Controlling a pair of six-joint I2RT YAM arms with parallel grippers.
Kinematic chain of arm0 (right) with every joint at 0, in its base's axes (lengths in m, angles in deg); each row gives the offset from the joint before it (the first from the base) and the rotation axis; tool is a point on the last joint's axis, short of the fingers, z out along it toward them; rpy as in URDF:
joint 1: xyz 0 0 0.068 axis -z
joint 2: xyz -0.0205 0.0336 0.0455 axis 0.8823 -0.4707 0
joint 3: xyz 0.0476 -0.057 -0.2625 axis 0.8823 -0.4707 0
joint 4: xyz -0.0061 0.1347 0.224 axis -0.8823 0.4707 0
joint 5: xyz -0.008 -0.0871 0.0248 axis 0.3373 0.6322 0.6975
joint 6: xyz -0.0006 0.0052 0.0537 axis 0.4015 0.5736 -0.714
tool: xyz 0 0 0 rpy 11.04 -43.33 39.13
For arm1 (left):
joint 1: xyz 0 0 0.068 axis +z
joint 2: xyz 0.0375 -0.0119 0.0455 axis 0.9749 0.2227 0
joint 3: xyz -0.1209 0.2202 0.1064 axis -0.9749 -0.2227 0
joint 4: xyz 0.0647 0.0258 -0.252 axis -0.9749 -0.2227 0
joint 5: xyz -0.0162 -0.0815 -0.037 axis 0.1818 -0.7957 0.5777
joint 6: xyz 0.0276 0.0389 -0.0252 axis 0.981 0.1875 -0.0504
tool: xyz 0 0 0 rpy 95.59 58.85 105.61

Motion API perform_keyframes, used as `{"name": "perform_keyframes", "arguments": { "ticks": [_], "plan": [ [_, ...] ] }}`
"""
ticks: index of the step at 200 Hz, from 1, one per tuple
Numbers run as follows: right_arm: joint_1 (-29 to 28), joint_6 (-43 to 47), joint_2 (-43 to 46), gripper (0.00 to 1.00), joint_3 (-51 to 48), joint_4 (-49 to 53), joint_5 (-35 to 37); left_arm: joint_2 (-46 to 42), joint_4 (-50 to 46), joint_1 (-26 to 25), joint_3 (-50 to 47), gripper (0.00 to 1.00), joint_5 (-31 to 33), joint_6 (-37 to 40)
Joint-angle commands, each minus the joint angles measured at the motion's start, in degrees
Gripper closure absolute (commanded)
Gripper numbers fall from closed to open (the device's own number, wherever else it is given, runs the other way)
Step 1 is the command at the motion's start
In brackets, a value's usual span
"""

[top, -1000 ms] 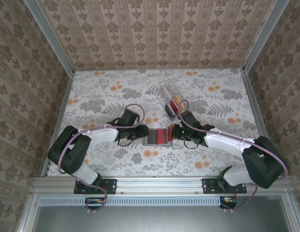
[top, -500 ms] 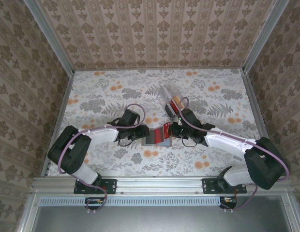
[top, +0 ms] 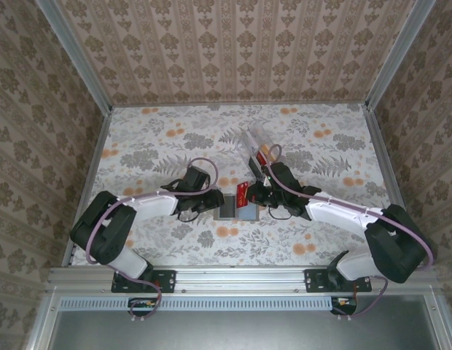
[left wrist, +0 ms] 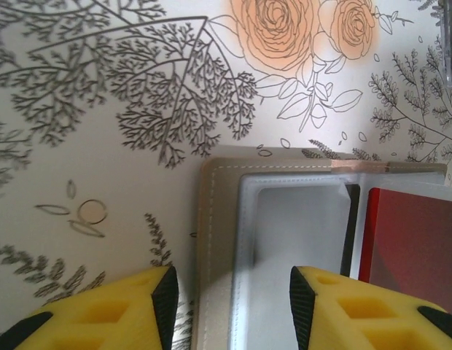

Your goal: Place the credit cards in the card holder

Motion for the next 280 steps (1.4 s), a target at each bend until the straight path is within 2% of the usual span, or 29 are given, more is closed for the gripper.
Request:
{"name": "perform_keyframes", "arguments": {
  "ticks": [1, 50, 80, 96, 151, 198, 280],
  "plan": [
    [-1.0, -1.4, -2.8, 1.0, 2.4, -2.4, -2.2, -4.4, -1.7, -0.4, -1.0, 0.51, 4.5, -1.3],
    [-1.4, -2.7, -6.6, 1.0, 2.5, -4.4, -3.1, -10.0, -5.0, -0.3, -2.8, 0.42, 9.6, -1.8],
    [-0.7, -1.9, -3.7, 1.0, 0.3, -2.6, 0.0, -9.7, -3.4, -0.3, -2.8, 0.39, 7.9, -0.4],
    [0.2, -1.8, -2.9, 1.0, -1.2, -3.5, -0.8, -8.4, -1.4, -0.3, -2.4, 0.39, 5.9, 0.3],
    [0.6, -3.7, -5.1, 1.0, -4.8, -9.0, -3.1, -2.8, 0.2, -0.4, -0.4, 0.45, 1.8, 1.3],
    [0.6, -5.0, -8.6, 1.0, -5.6, -13.5, -5.4, -0.5, 1.0, -0.5, -0.2, 0.48, 0.5, 1.1],
    [0.6, -6.9, -14.1, 1.0, -6.3, -15.9, -7.4, 2.1, 2.1, -1.1, -0.5, 0.6, 0.0, 0.2]
  ]
}}
